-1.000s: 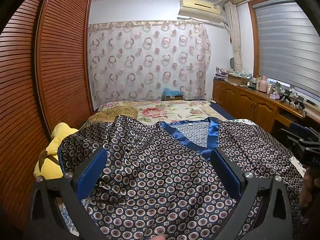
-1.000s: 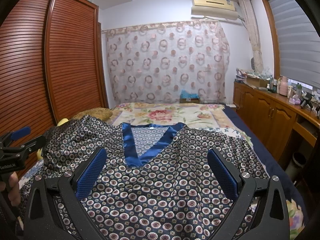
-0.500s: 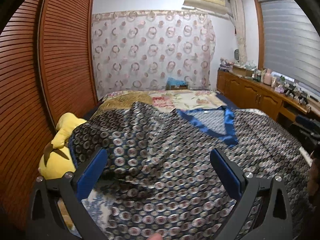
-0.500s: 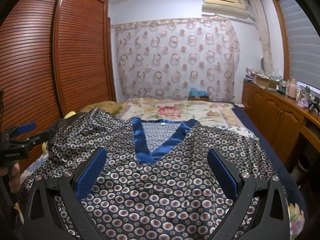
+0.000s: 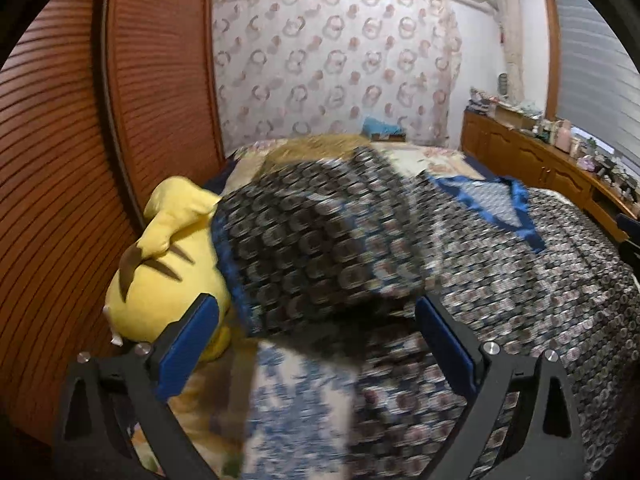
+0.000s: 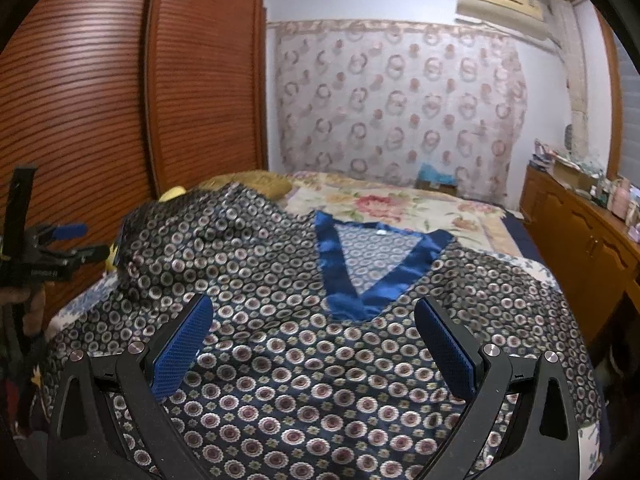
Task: Fold small clothes
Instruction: 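Grasp the pajama top's side edge with the left gripper, fold it inward, release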
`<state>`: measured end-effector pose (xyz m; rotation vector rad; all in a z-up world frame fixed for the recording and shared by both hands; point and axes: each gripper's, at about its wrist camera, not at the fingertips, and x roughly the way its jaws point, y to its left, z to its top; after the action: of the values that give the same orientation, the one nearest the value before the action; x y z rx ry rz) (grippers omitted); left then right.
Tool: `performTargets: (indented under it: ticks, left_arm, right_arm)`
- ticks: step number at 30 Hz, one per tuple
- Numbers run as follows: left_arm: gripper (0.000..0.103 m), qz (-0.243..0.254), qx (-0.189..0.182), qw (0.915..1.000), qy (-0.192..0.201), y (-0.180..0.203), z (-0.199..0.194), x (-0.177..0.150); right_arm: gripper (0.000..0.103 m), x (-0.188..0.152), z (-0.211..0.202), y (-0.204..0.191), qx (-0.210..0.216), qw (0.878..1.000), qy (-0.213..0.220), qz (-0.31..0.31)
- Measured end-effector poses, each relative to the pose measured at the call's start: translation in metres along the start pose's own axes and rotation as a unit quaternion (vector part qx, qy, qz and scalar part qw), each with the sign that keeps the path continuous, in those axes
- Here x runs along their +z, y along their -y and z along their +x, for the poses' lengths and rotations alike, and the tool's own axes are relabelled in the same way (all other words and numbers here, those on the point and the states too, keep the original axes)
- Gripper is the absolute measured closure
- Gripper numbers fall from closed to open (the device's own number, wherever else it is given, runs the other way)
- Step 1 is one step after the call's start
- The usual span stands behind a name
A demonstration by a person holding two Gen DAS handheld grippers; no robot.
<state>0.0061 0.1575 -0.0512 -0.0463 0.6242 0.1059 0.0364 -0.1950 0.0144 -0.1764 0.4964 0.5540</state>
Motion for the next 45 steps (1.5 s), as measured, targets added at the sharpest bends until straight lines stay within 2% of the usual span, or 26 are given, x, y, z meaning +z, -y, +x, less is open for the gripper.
performTargets:
  ticks: [6,9,13,14,15,16,17,19,20,21,22,28,33,38,45]
  left_arm:
    - [0.006,-0.004,-0.008,0.9989,-0.046,-0.019,0.023,-0.010]
    - [0.010,0.004,-0.003,0.9977,-0.068,-0.021,0.036,-0.010]
    - [0.027,0.013,-0.010,0.9947,-0.102,-0.021,0.058,-0.005]
    - [0.028,0.018,-0.007,0.9938,-0.109,-0.020,0.062,-0.005]
    - [0.033,0.024,-0.004,0.9931,-0.115,-0.019,0.066,-0.004]
    - [0.044,0.029,-0.001,0.9926,-0.118,-0.019,0.068,-0.005]
    - [0.051,0.027,0.003,0.9923,-0.121,-0.022,0.070,-0.006]
    - [0.077,0.016,-0.002,0.9934,-0.114,-0.027,0.066,-0.006]
    - [0.084,0.012,-0.002,0.9941,-0.108,-0.030,0.063,-0.006]
    - [0.095,0.009,-0.002,0.9949,-0.101,-0.032,0.060,-0.004]
    - [0.099,0.007,-0.004,0.9954,-0.095,-0.033,0.057,-0.002]
    - [0.103,0.001,-0.017,0.9996,-0.023,-0.032,0.028,0.027]
    - [0.103,0.023,-0.050,0.9981,0.028,-0.003,0.006,0.068]
    - [0.103,0.069,-0.088,0.9930,0.037,0.044,0.000,0.088]
    - [0.095,0.080,-0.126,0.9886,0.015,0.075,-0.006,0.068]
  right_arm:
    - [0.000,-0.001,0.010,-0.008,0.012,1.000,-0.012,-0.012]
    - [0.000,-0.001,0.015,-0.011,0.016,1.000,-0.018,-0.016]
    - [0.000,-0.002,0.020,-0.014,0.020,0.999,-0.025,-0.021]
    - [0.000,-0.003,0.020,-0.014,0.020,0.999,-0.027,-0.022]
    - [0.000,-0.003,0.021,-0.014,0.020,0.999,-0.028,-0.022]
    - [0.000,-0.004,0.021,-0.014,0.021,0.999,-0.030,-0.023]
    - [0.000,-0.005,0.020,-0.014,0.021,0.999,-0.030,-0.023]
    - [0.000,-0.007,0.020,-0.012,0.021,0.999,-0.032,-0.020]
    - [0.000,-0.008,0.021,-0.011,0.020,0.999,-0.032,-0.019]
    - [0.000,-0.009,0.021,-0.010,0.019,0.999,-0.034,-0.017]
    - [0.000,-0.009,0.022,-0.009,0.019,0.999,-0.035,-0.014]
    - [0.000,-0.012,0.021,0.000,0.014,0.999,-0.037,-0.004]
    - [0.000,-0.012,0.017,0.009,0.008,0.999,-0.033,0.007]
    - [0.000,-0.013,0.012,0.020,0.000,0.999,-0.028,0.016]
    - [0.000,-0.014,0.008,0.030,-0.006,0.999,-0.029,0.025]
